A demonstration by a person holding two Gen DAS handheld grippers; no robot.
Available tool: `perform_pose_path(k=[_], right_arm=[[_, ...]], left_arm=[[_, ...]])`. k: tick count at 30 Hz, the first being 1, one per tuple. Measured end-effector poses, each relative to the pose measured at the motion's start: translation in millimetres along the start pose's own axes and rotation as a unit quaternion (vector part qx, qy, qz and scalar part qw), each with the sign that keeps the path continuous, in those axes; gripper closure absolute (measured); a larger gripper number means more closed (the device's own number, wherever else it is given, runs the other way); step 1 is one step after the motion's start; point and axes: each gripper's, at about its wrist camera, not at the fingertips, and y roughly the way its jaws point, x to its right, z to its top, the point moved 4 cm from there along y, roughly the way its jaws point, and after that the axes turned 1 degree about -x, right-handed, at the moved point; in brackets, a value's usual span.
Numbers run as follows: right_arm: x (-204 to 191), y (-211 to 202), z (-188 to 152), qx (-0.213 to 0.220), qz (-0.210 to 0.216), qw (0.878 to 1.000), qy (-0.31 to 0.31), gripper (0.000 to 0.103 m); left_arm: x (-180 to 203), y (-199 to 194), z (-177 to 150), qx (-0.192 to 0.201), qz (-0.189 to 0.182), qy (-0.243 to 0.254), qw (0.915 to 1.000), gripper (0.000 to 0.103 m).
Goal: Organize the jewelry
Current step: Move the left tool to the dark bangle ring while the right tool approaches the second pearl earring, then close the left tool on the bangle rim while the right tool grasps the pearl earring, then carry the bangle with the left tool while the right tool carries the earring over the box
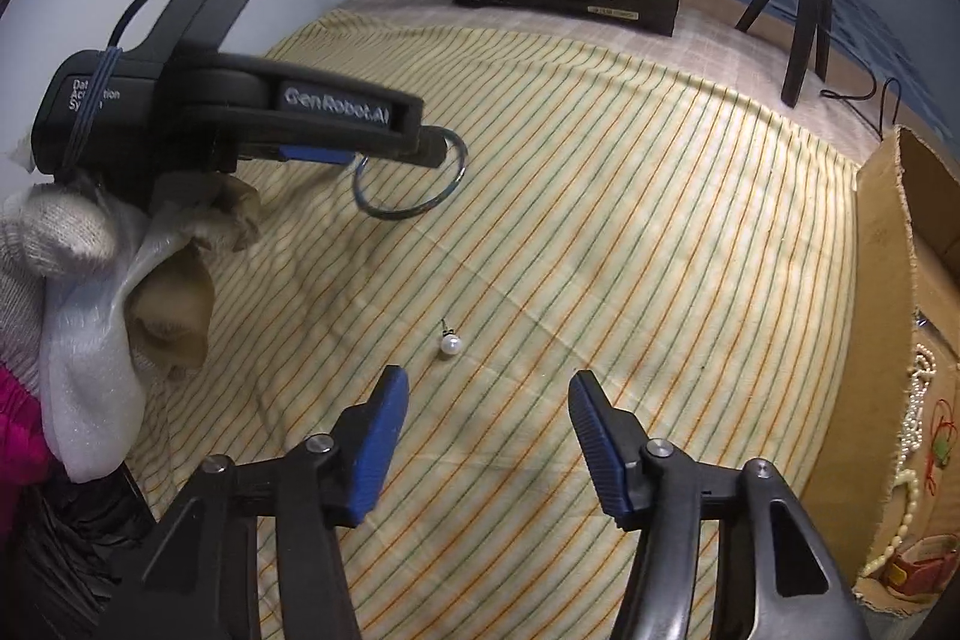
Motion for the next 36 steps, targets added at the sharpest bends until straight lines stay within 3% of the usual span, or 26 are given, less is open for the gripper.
perform_pose_path(k=[8,16,21,24,27,29,31,36], right_arm=[[-7,11,-2,-0.011,0.008,1.000,-0.003,0.059],[-20,26,-1,-0.018,-0.008,0.999,-0.026,0.063],[-22,29,4,-0.012,-0.021,0.999,-0.031,0.067],[-25,32,7,-0.010,-0.032,0.999,-0.041,0.070],[-30,35,10,-0.008,-0.043,0.997,-0.056,0.078],[-34,37,11,-0.007,-0.047,0.997,-0.065,0.091],[-36,38,12,-0.007,-0.051,0.996,-0.072,0.097],[-33,32,13,-0.004,-0.037,0.997,-0.060,0.097]], left_arm=[[-14,7,2,0.006,0.016,-0.001,0.9999,0.035],[-14,16,-2,0.025,0.048,0.035,0.9979,0.056],[-19,14,2,0.034,0.048,0.025,0.9980,0.087],[-26,13,3,0.033,0.039,0.010,0.9987,0.096],[-29,12,4,0.033,0.033,0.005,0.9989,0.099],[-30,10,3,0.033,0.031,0.004,0.9990,0.100],[-31,8,3,0.033,0.026,0.000,0.9991,0.101],[-33,0,4,0.037,0.012,-0.012,0.9992,0.101]])
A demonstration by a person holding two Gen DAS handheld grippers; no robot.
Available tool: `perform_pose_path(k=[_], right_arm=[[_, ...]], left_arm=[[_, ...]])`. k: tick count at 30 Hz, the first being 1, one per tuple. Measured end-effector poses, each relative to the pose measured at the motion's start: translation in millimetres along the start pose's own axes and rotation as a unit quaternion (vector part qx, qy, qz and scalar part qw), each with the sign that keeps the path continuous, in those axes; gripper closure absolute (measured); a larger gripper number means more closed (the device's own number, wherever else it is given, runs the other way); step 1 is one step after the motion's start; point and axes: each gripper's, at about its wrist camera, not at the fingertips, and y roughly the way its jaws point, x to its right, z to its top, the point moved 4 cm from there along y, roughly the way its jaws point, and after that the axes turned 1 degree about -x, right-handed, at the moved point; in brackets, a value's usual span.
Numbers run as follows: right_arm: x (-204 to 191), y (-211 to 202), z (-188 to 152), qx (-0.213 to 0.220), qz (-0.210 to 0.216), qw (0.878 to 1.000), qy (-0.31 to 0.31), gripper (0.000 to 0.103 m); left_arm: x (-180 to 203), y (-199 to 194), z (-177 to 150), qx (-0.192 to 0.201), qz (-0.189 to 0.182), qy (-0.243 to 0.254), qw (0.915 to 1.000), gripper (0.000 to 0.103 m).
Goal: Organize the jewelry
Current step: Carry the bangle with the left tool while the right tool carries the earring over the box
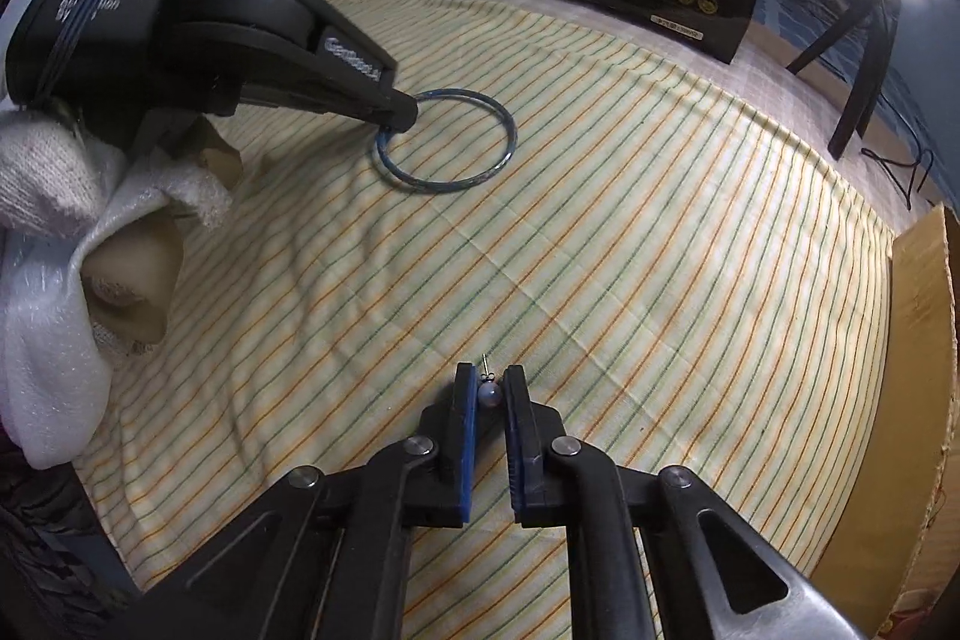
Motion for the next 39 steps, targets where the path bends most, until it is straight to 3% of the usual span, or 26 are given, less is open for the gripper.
perform_pose_path(k=[10,21,39], right_arm=[[17,-30,1,0.031,0.002,0.999,0.029,0.097],[33,-64,-9,0.059,0.001,0.997,0.055,0.097],[116,-122,-23,0.116,-0.024,0.983,0.139,0.097]], left_arm=[[11,-33,4,0.019,-0.049,-0.010,0.9986,0.102],[39,-73,-1,0.042,-0.095,0.012,0.9946,0.102],[129,-117,-16,0.065,-0.168,0.087,0.9799,0.102]])
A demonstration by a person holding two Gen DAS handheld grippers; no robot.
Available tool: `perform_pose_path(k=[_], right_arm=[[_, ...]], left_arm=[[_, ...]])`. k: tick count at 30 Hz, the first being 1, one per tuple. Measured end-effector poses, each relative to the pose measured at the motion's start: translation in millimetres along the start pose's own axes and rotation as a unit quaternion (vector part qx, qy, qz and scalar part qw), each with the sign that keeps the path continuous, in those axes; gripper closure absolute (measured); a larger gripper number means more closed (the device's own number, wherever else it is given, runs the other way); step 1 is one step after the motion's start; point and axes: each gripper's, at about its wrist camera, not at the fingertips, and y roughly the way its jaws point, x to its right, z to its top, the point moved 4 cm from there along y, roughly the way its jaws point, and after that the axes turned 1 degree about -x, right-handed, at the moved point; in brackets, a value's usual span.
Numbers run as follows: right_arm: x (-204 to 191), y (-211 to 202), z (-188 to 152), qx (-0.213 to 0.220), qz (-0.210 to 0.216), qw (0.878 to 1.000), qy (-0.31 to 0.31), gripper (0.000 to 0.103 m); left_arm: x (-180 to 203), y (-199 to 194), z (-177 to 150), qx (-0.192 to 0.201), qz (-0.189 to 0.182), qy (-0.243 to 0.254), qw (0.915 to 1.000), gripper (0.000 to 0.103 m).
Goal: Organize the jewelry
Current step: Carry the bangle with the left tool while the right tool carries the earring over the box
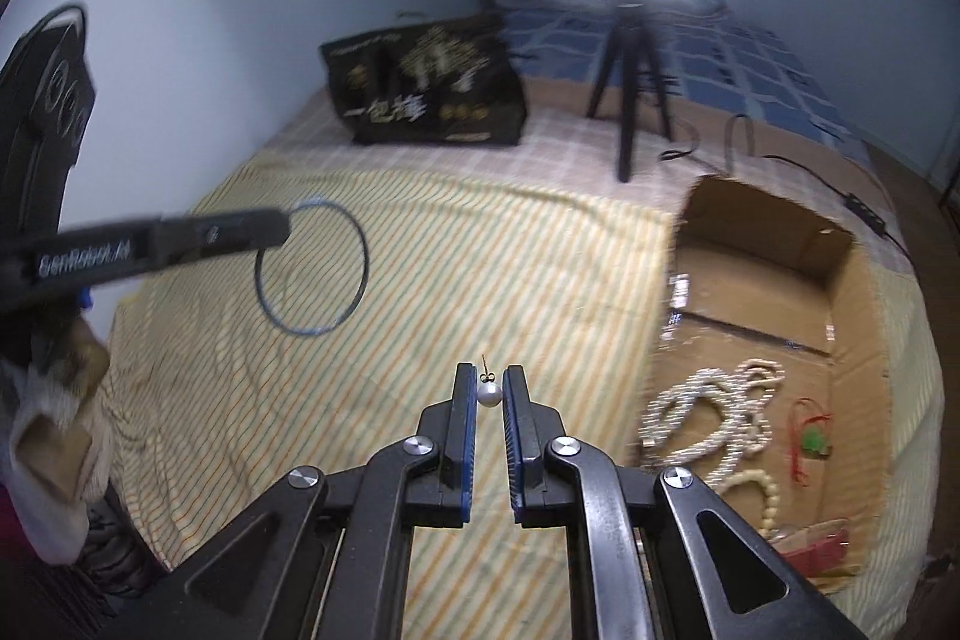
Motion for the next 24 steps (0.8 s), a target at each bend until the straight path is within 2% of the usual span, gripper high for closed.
perform_pose_path(k=[12,24], right_arm=[[82,-22,7,0.024,-0.026,0.996,0.087,0.097],[136,-19,15,0.029,-0.053,0.990,0.125,0.097]], left_arm=[[72,22,-3,-0.008,-0.043,0.039,0.9982,0.102],[130,45,-9,-0.009,-0.068,0.077,0.9947,0.102]])
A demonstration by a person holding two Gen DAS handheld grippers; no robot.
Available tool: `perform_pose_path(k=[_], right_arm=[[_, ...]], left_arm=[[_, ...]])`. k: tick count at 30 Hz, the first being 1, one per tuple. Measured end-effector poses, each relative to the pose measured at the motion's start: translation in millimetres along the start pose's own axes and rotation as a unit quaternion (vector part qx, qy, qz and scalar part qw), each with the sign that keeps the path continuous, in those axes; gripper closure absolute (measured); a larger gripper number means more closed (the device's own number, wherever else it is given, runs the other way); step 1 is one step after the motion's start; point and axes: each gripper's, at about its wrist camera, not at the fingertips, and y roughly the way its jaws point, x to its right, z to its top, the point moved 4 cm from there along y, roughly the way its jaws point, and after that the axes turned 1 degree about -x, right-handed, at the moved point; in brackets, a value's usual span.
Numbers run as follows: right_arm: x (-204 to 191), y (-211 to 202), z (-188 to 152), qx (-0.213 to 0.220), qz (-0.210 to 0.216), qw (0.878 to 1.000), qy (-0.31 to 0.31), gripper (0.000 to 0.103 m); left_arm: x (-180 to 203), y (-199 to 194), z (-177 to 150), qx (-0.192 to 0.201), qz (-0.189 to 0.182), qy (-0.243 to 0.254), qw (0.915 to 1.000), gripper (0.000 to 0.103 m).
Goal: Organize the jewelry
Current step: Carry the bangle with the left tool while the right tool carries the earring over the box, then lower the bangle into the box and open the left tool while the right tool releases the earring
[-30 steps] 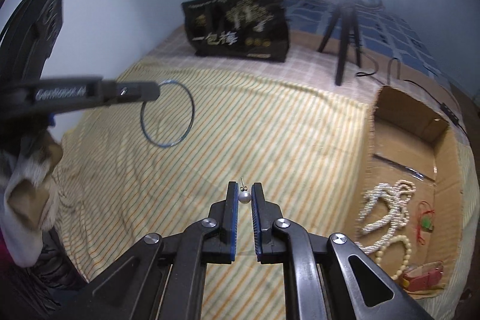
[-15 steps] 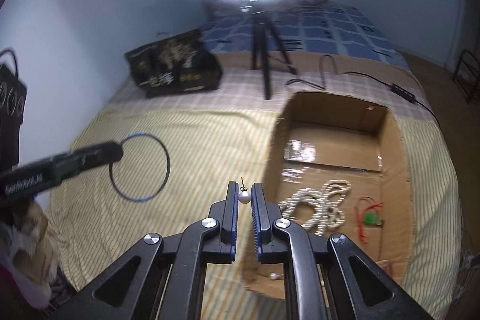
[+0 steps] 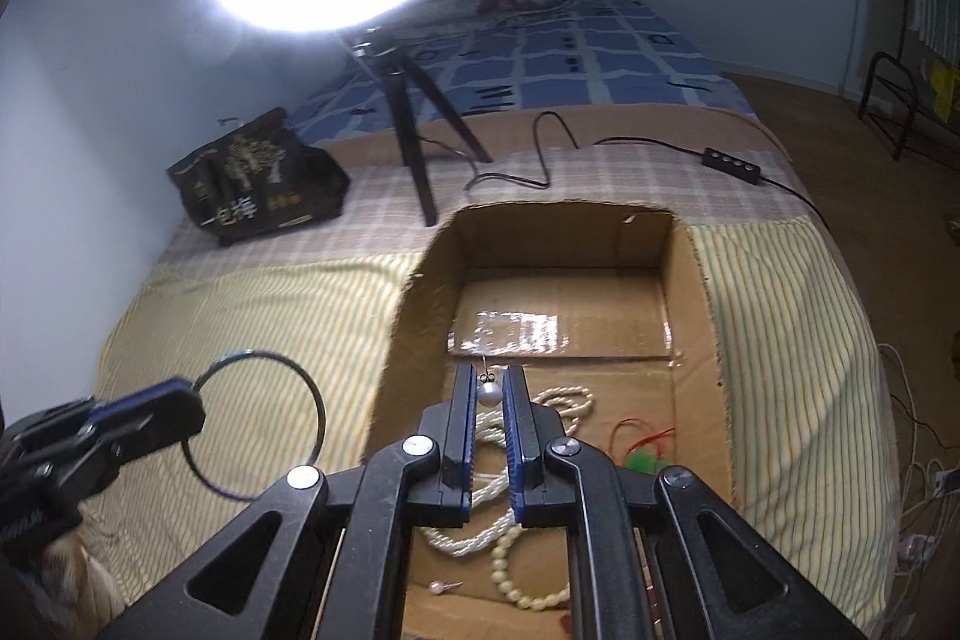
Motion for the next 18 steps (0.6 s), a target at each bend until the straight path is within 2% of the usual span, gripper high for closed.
perform_pose_path(k=[9,18], right_arm=[[23,14,7,-0.006,-0.013,1.000,0.020,0.097],[37,26,8,-0.015,-0.015,0.999,0.037,0.096]], left_arm=[[21,27,6,-0.005,-0.006,0.010,0.9999,0.102],[14,52,14,-0.010,0.005,0.002,0.9999,0.102]])
